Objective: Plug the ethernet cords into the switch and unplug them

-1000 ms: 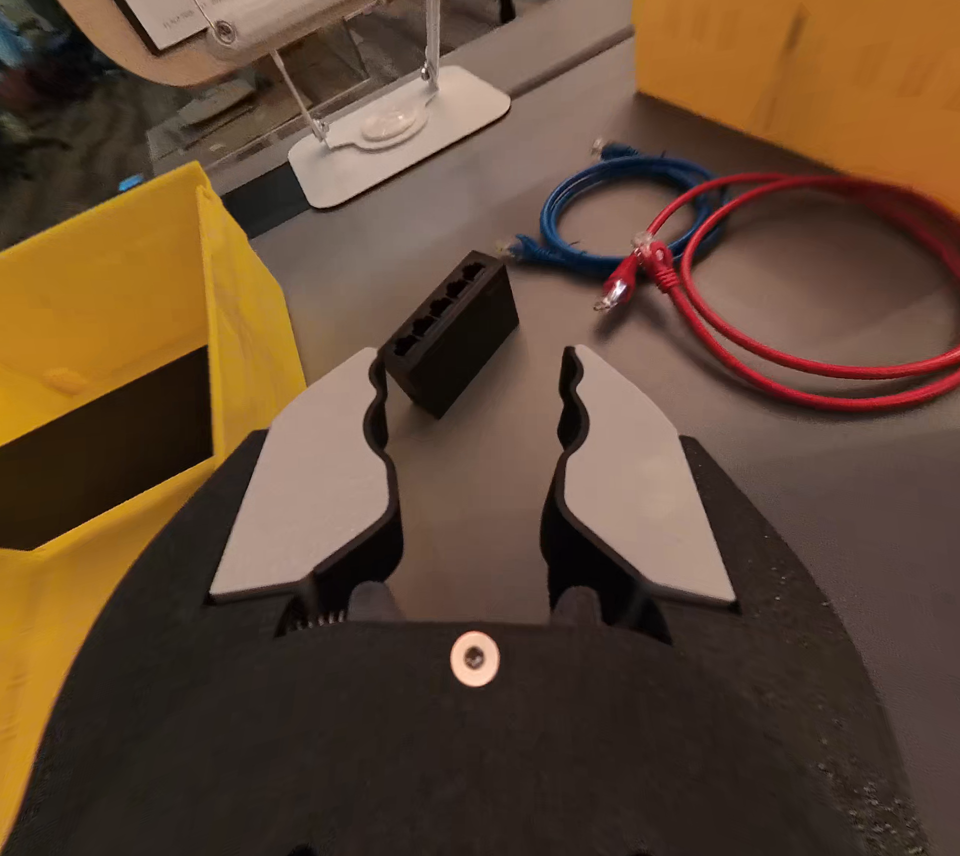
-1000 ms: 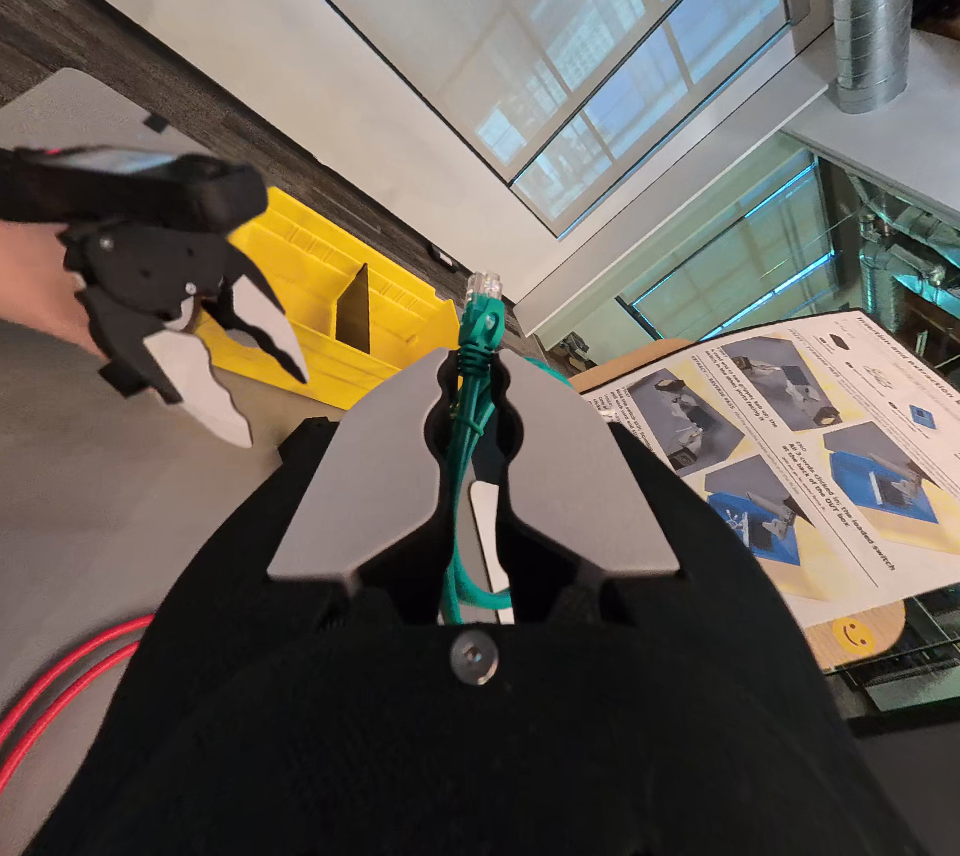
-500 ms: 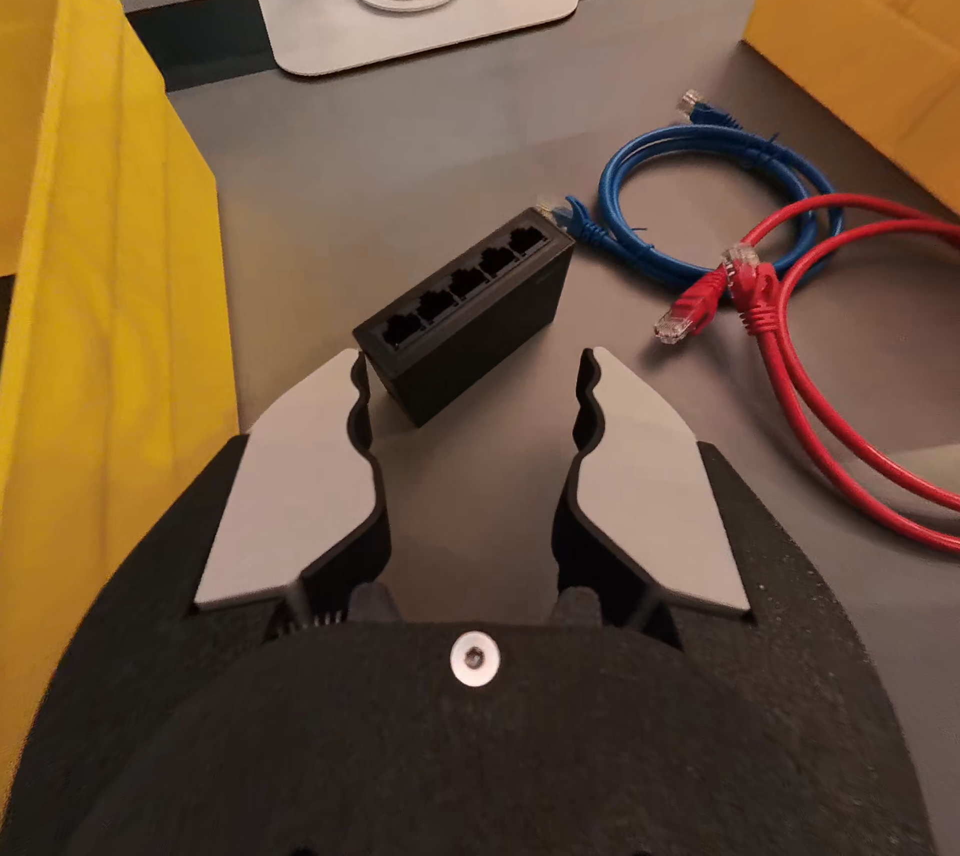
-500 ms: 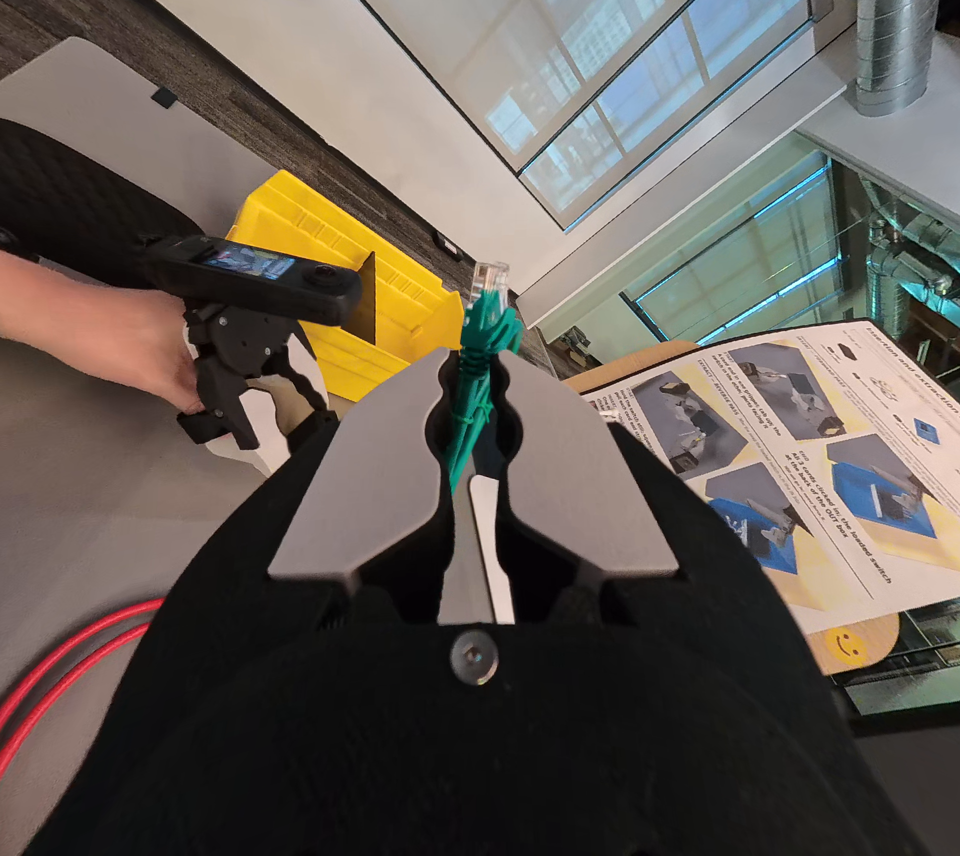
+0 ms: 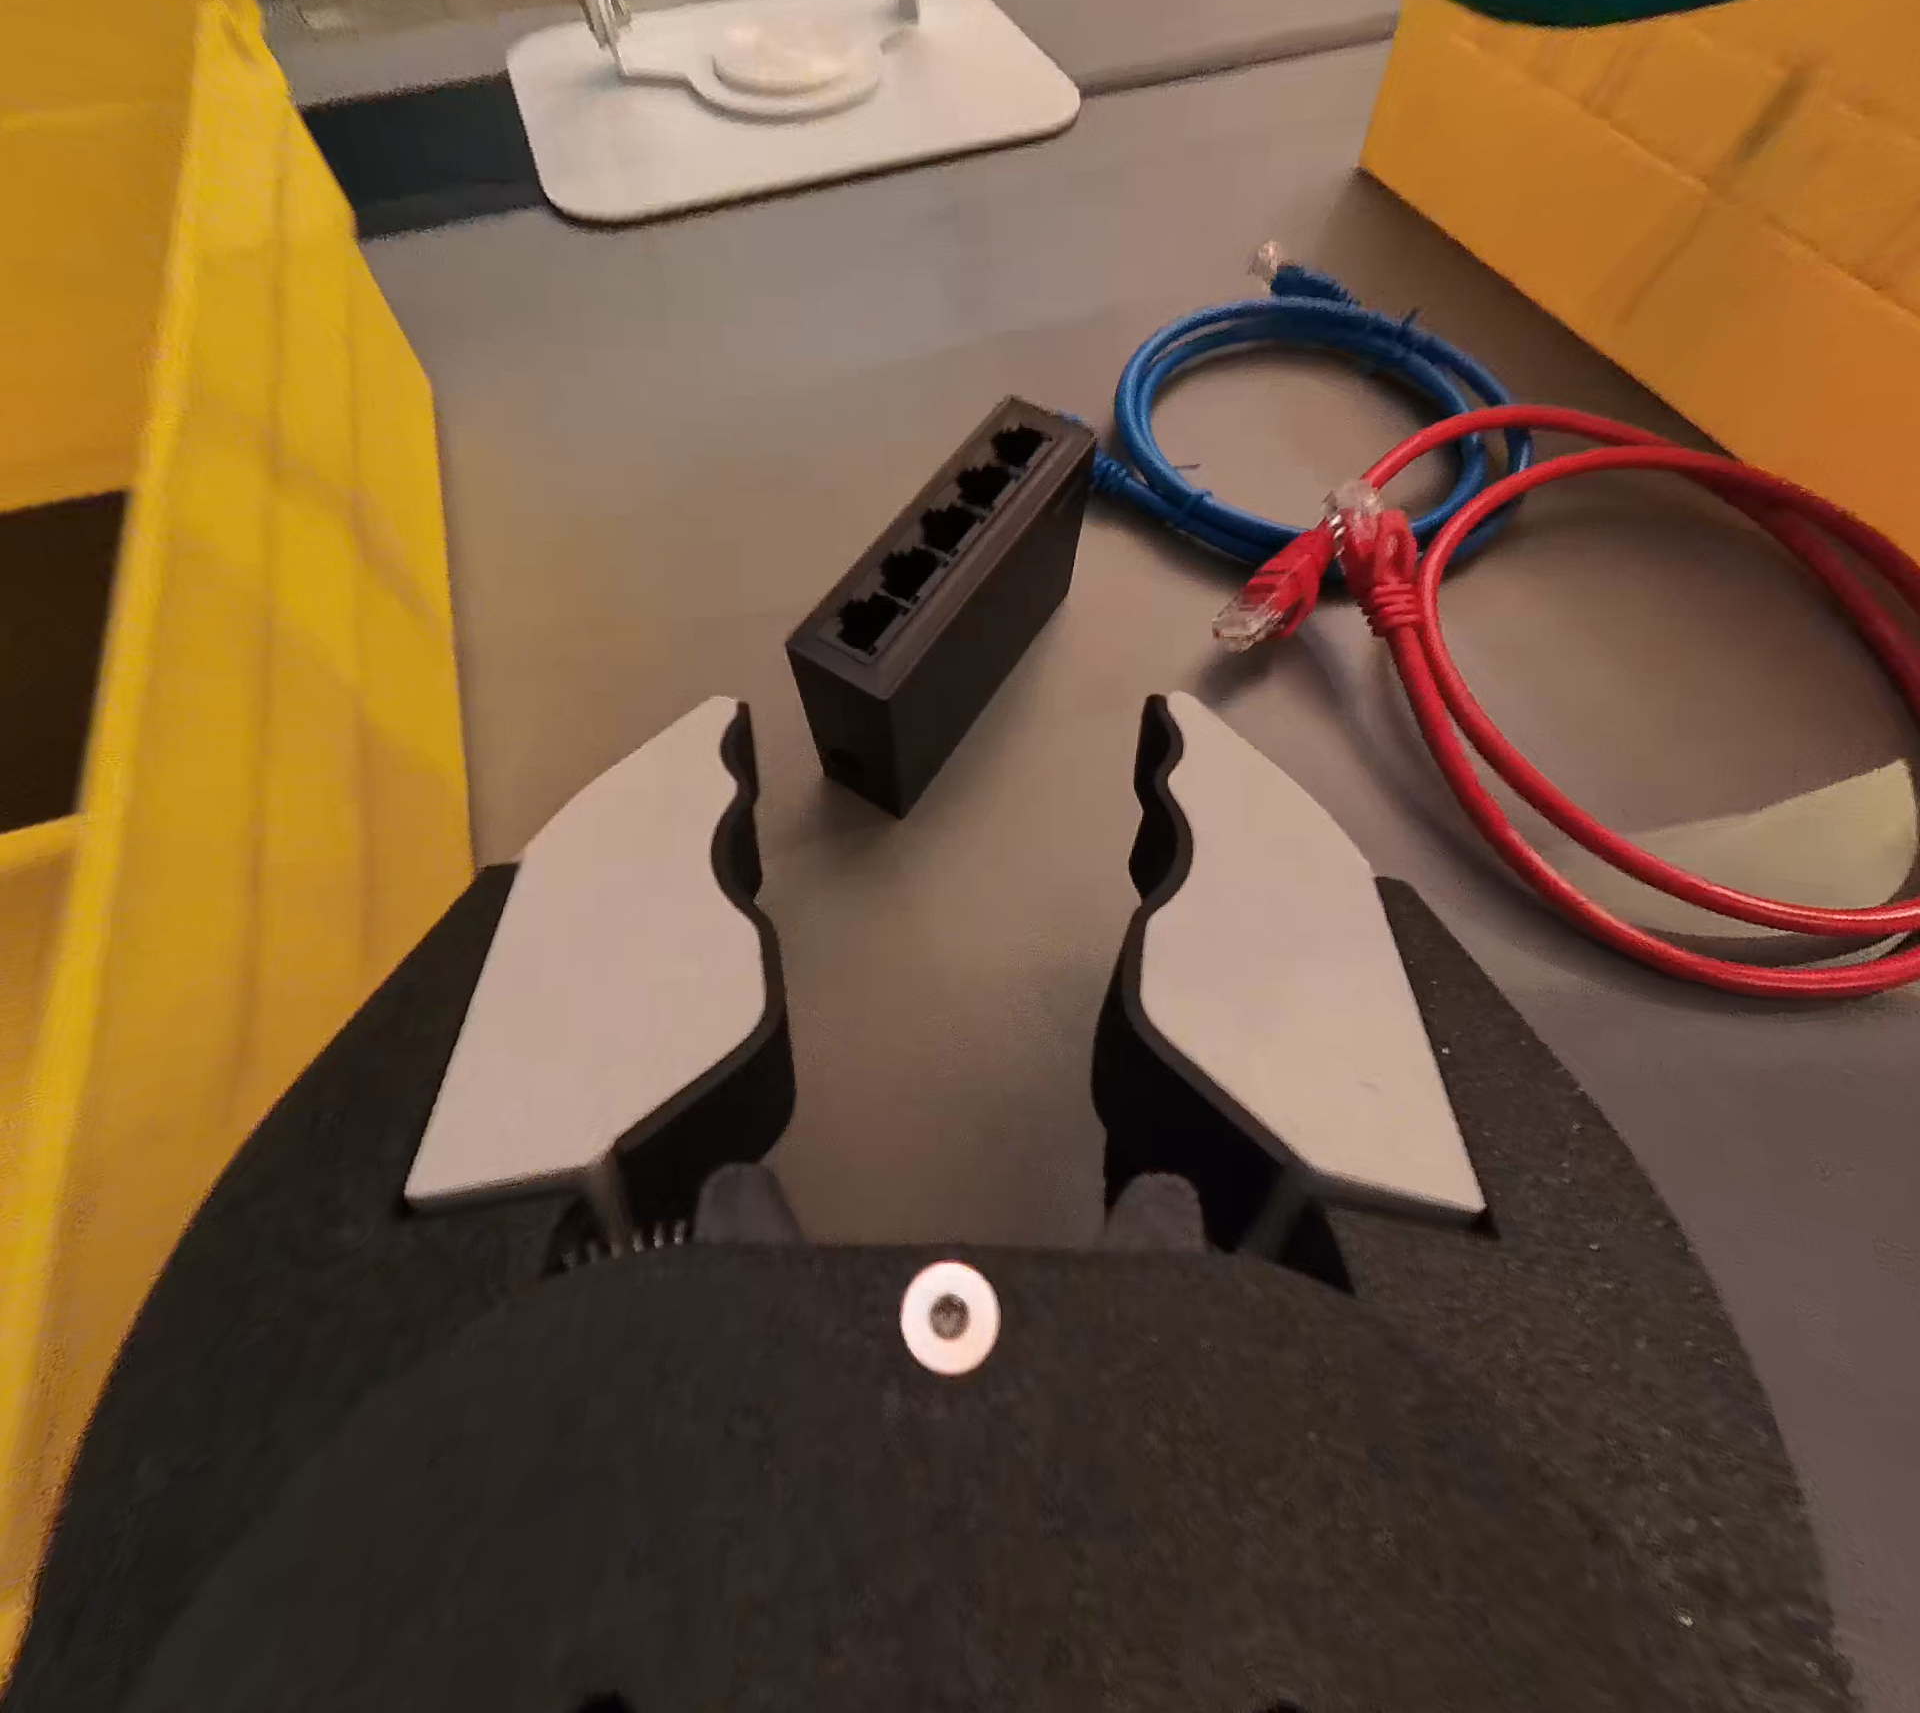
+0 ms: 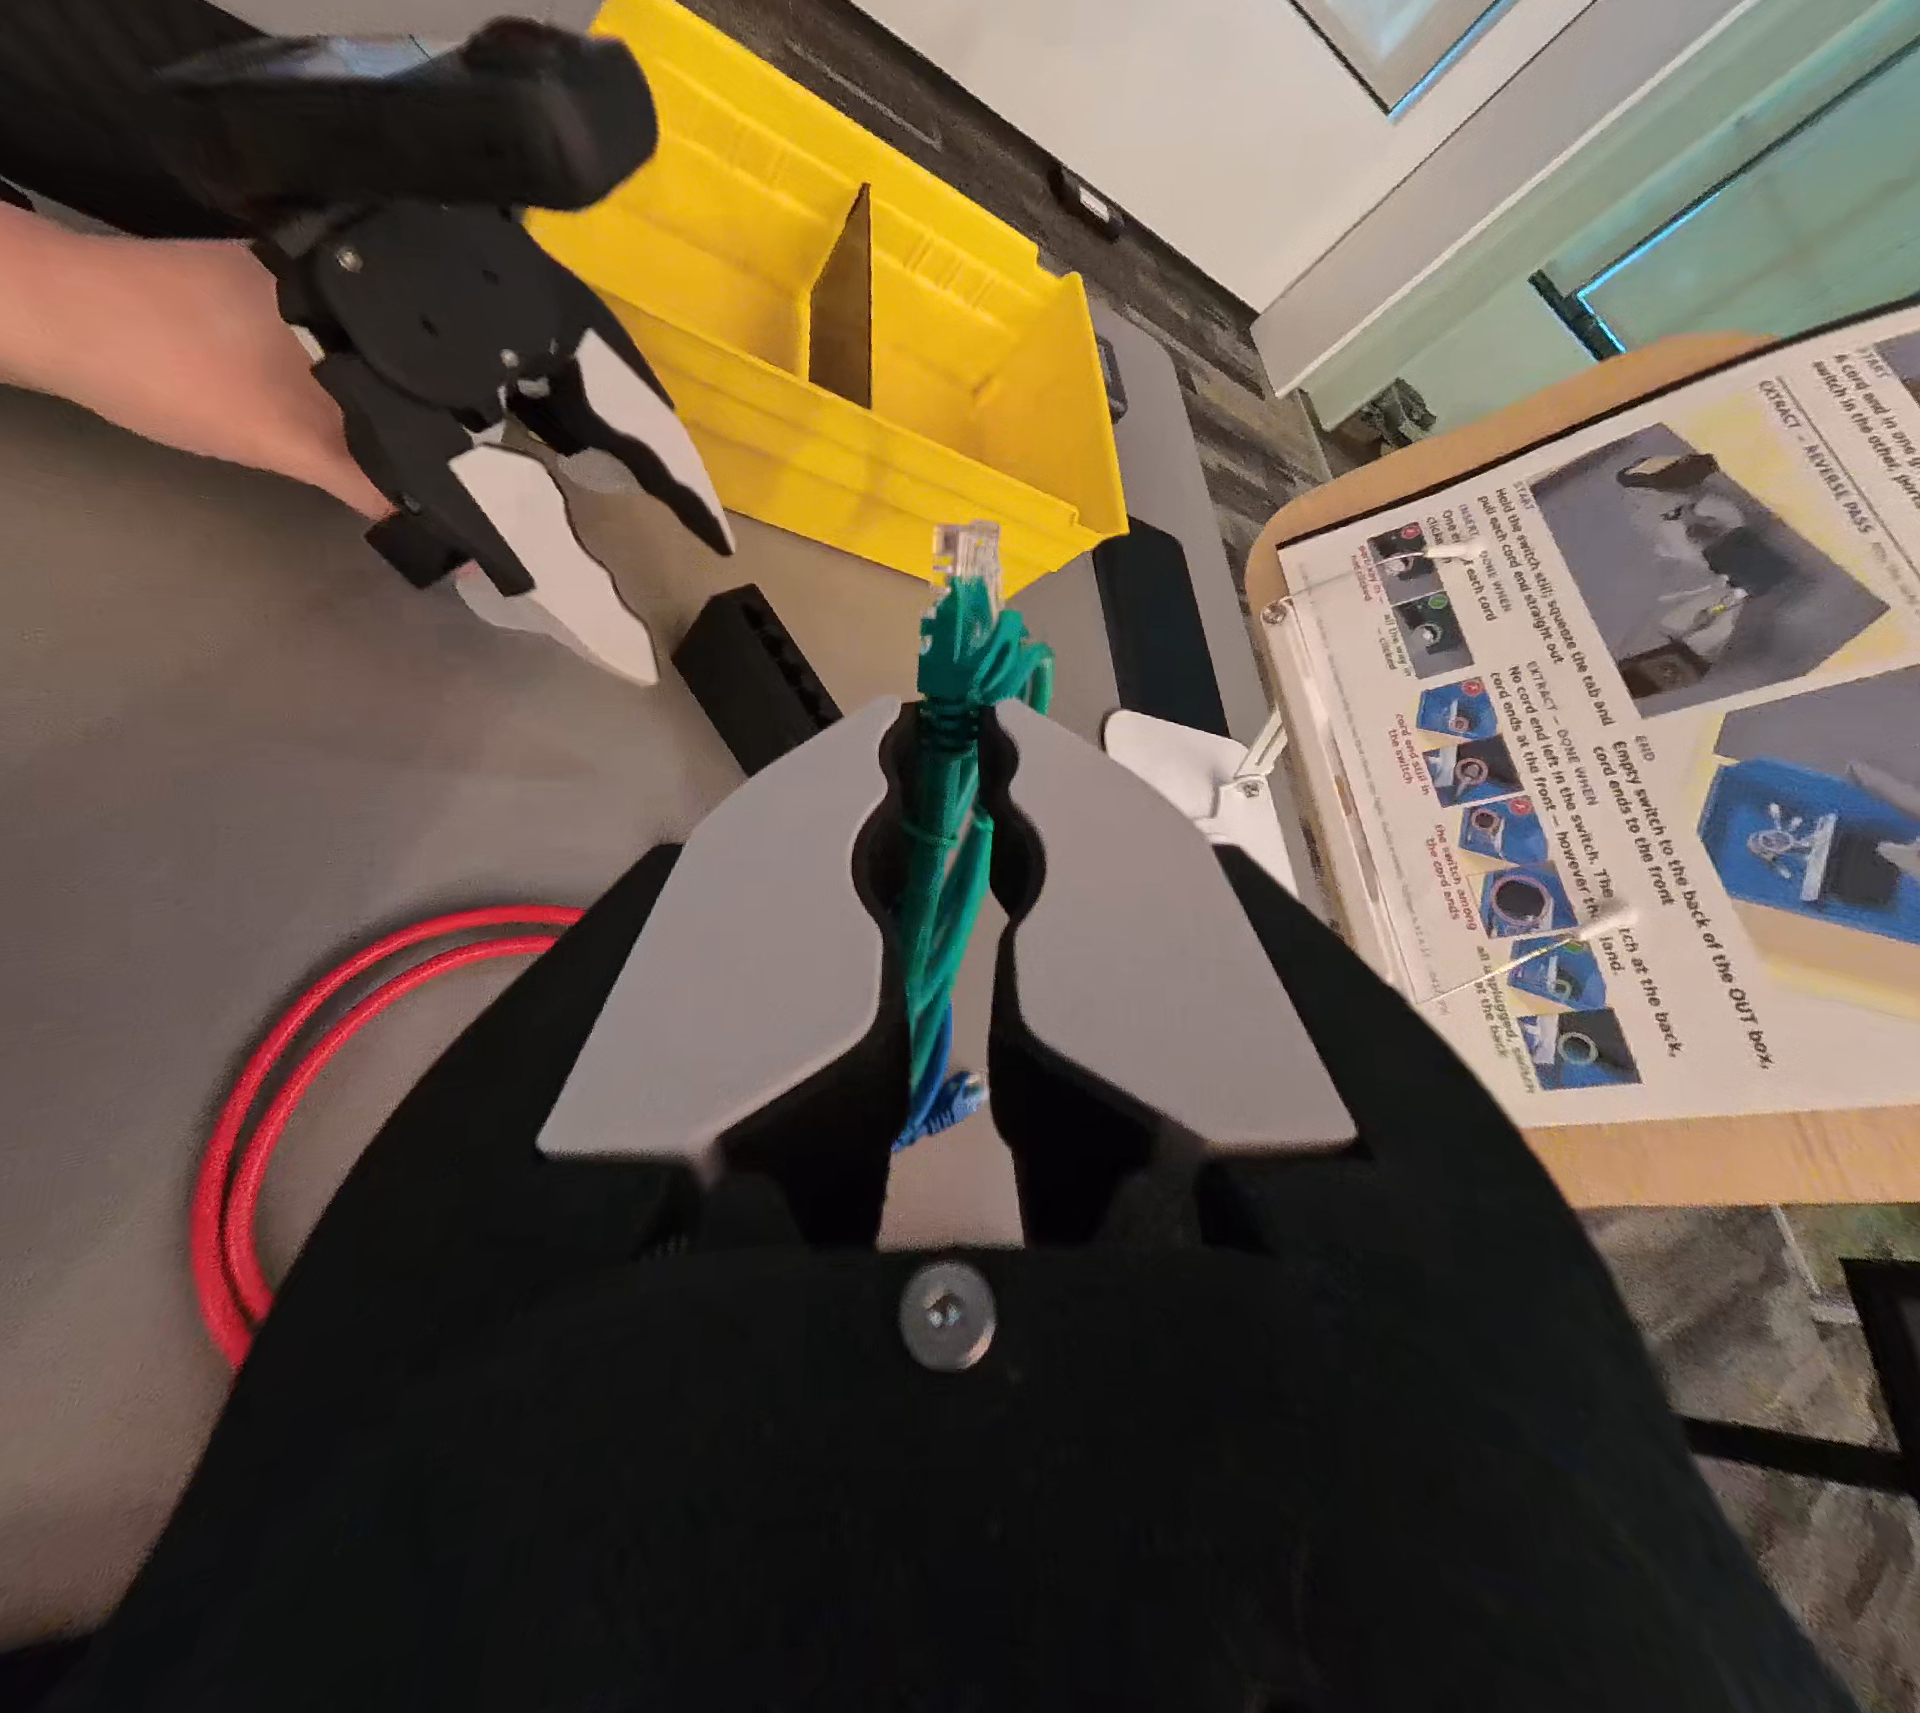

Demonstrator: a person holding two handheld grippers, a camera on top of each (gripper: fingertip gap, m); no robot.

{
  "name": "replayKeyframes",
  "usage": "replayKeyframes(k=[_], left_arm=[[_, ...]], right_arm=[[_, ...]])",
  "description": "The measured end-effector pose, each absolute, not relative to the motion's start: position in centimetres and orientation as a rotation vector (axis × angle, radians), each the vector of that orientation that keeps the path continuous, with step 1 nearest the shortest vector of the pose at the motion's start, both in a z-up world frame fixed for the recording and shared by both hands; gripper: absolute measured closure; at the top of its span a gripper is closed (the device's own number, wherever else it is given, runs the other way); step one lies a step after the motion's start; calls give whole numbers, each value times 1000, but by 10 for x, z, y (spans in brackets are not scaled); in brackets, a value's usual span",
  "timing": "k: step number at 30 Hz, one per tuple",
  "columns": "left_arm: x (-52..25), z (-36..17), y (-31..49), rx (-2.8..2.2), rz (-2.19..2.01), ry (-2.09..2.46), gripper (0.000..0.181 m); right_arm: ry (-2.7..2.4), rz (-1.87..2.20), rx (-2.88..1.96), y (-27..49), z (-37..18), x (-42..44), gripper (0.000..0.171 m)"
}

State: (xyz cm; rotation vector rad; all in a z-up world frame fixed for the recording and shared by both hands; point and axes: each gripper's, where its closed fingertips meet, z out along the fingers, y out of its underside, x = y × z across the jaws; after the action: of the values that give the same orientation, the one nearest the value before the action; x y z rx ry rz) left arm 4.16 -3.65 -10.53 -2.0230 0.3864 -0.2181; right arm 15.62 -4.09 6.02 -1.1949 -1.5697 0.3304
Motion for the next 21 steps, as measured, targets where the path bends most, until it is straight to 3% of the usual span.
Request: replayKeyframes(k=[5,13,21], left_arm=[[53,-41,-55,-1835,-269,377,117],[90,71,-98,-1650,-882,322,133],[89,76,-101,-1664,-1010,251,130]], right_arm=[[-1597,313,-1115,-48,62,149,160],[-1569,160,-836,-81,79,109,160],[-1579,-2,-735,-100,70,76,160]])
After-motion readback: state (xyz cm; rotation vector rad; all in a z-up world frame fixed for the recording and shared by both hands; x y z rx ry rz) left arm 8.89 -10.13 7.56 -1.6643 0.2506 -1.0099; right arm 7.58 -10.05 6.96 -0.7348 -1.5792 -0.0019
